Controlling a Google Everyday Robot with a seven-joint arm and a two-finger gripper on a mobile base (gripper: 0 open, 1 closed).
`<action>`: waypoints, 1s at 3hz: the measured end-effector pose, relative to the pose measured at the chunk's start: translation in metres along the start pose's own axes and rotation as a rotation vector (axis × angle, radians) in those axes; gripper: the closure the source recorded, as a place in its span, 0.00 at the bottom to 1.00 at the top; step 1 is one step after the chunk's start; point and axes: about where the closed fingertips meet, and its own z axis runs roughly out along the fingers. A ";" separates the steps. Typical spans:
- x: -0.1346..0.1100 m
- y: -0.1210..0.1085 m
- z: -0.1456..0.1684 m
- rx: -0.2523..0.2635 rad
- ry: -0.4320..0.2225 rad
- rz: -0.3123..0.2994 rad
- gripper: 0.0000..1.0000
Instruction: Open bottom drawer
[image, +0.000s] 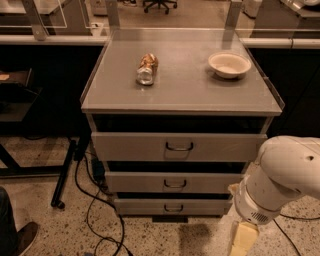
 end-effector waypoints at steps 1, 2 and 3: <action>0.000 0.000 0.000 0.000 0.000 0.000 0.00; 0.012 0.004 0.037 -0.029 0.004 0.024 0.00; 0.025 -0.005 0.113 -0.068 -0.029 0.051 0.00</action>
Offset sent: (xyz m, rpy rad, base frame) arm -0.0172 -0.0052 -0.0976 0.0123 0.0856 -0.0491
